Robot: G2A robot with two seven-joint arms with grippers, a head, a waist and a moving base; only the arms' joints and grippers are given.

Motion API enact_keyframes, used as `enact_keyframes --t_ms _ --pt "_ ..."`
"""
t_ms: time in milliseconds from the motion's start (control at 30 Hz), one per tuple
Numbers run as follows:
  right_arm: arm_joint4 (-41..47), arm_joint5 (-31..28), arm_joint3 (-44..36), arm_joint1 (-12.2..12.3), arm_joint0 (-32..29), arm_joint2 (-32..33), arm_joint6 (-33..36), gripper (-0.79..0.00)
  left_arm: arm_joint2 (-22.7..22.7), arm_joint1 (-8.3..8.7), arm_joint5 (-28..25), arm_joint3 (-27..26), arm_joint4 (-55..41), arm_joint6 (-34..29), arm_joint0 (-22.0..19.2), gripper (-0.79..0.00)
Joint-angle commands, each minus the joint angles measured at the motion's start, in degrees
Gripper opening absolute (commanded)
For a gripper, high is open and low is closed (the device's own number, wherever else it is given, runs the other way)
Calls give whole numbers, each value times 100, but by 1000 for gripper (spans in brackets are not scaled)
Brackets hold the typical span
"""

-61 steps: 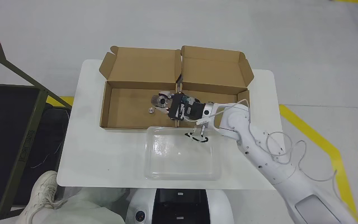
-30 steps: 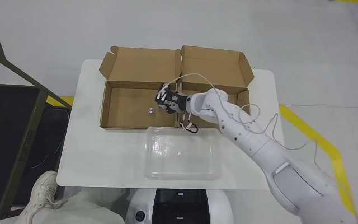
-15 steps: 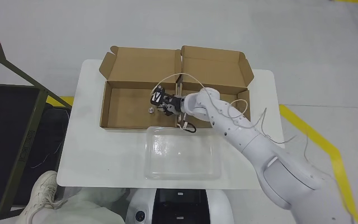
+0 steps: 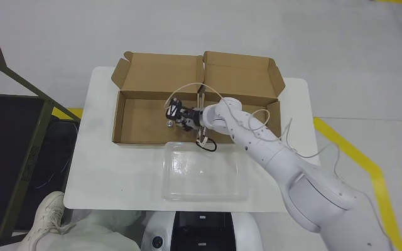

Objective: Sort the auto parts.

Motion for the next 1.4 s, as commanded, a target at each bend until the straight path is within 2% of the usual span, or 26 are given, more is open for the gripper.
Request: enact_keyframes --t_ms 0,67,233,433,667,1000,1367 --pt "-8 -31 66 -38 13 -9 31 -576 0 0 0 0 0 0 0 0" --pt "-27 -48 119 -78 31 -17 55 -511 0 0 0 0 0 0 0 0" --pt "-83 -60 230 -166 75 -24 77 -446 0 0 0 0 0 0 0 0" --pt "-206 -23 235 -210 142 26 73 -428 0 0 0 0 0 0 0 0" --pt "-375 -82 -72 -141 144 167 145 -416 0 0 0 0 0 0 0 0" --pt "-626 -115 -1033 136 -142 563 342 -379 0 0 0 0 0 0 0 0" --pt "-865 -505 -2965 693 -1031 1475 636 -363 0 0 0 0 0 0 0 0"
